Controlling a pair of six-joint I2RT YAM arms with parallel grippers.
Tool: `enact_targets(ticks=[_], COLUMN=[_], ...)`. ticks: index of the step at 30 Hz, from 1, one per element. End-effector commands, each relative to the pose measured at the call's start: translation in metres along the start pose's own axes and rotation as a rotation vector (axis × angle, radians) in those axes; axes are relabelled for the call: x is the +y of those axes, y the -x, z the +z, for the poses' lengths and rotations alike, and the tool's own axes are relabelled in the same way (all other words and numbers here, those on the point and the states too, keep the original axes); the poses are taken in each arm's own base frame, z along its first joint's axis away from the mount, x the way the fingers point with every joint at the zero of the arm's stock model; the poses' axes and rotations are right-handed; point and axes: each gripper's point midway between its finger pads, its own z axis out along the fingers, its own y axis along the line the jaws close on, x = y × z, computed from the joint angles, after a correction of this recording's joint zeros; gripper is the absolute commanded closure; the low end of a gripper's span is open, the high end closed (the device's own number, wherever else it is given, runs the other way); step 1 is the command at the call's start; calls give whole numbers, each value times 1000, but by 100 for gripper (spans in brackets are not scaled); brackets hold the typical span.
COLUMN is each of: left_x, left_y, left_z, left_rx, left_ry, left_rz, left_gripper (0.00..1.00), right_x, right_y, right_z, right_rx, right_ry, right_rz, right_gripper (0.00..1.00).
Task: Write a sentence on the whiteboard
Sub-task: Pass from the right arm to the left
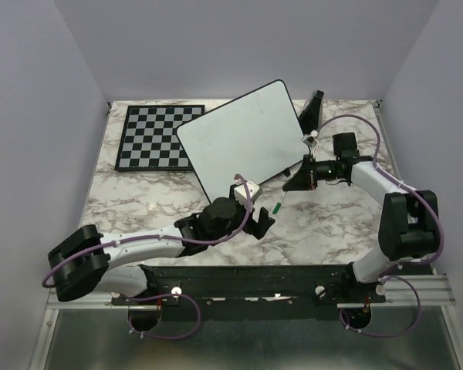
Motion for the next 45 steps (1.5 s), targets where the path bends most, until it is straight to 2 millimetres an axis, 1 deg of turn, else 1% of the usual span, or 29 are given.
enact_targets(ticks=[1,3,5,8,10,11,13,14,17,18,20,22,23,24,25,28,29,32,34,36,37,38,39,40,41,42,43,44,45], left_x=[-28,-33,-41,-41,-40,-39,-40,-41,-43,-43,-43,-43,-43,-42,-42,-41,-40,-38,-35,-37,-34,-32,-34,-35,-30,-31,-34,-31,-31], left_y=[10,9,5,1,-3,-2,-2,-2,2,3,5,4,2,1,-1,-3,-5,-4,1,0,5,1,-2,5,-3,-5,2,-10,-12], left_z=[-22,-23,-19,-10,-2,0,7,8,11,11,10,10,9,9,9,7,6,2,-2,-8,-10,-13,-17,-20,-25,-28,-32,-39,-42], left_rx=[-41,-44,-36,-19,0,5,25,31,26,22,17,24,34,39,43,51,61,63,56,73,66,97,119,114,166,190,196,260,282], left_ry=[-197,-229,-275,-271,-260,-251,-241,-243,-248,-247,-245,-247,-249,-245,-248,-249,-249,-257,-261,-295,-301,-306,-334,-349,-345,-358,-379,-385,-392], left_rz=[15,18,27,30,35,37,41,43,42,42,40,40,42,43,43,45,44,44,39,37,43,49,54,79,81,98,115,145,156], left_gripper=[6,6,6,6,9,15,21,26,32,36,49,50,62,70,72,84,90,100,100,100,100,100,100,100,100,100,100,100,100], right_x=[48,64,74,84,89,90,93,93,95,96,97,99,99,100,101,102,103,104,106,108,109,109,112,113,114,114,114,114,114], right_y=[-6,-7,-8,-9,-10,-11,-11,-12,-13,-14,-13,-14,-13,-15,-15,-15,-15,-17,-20,-22,-22,-23,-29,-28,-29,-34,-35,-33,-35], right_z=[3,7,9,9,7,8,8,8,8,8,8,8,8,9,9,8,9,9,10,11,12,12,12,12,11,12,11,12,13], right_rx=[25,31,29,24,24,25,29,27,33,37,35,37,34,39,40,38,38,43,54,64,68,65,85,90,98,116,123,118,123], right_ry=[168,205,236,271,279,284,288,293,302,305,308,316,318,321,323,328,330,332,336,341,344,347,352,353,356,361,364,372,381], right_rz=[-168,-229,-251,-275,-284,-298,-301,-318,-326,-321,-328,-328,-334,-330,-335,-340,-349,-363,-367,-381,-390,-427,-412,-430,-437,-443,-449,-495,-485], right_gripper=[96,96,96,96,96,96,95,94,93,93,93,93,92,92,92,92,91,90,88,76,70,55,49,45,43,40,39,38,38])
